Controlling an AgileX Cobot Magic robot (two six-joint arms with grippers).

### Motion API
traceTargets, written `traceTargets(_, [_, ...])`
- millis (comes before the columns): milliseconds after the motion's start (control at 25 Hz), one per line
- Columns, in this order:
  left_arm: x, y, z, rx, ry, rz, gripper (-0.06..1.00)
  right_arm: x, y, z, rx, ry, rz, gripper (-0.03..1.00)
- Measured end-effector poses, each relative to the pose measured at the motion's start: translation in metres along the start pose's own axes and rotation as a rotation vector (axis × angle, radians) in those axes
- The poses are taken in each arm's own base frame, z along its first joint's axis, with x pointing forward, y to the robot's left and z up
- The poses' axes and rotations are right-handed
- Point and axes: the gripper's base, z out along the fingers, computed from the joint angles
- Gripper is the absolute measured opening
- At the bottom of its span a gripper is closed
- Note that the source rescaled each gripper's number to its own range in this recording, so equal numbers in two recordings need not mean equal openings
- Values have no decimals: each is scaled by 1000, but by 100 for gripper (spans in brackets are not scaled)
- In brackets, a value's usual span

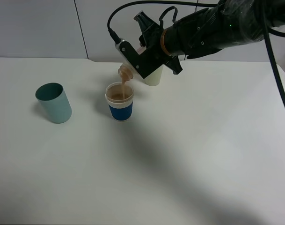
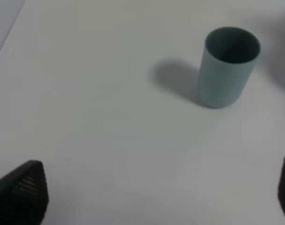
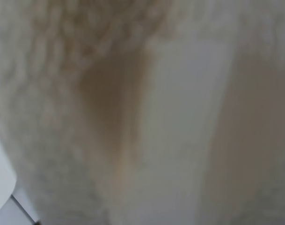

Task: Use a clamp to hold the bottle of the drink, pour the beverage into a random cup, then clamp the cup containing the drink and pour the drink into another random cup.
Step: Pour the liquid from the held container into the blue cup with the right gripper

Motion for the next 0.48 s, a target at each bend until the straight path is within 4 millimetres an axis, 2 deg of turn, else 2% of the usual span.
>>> traceTargets(480, [0, 0, 0, 0, 0, 0, 100, 0, -1, 0, 2, 26, -54, 0])
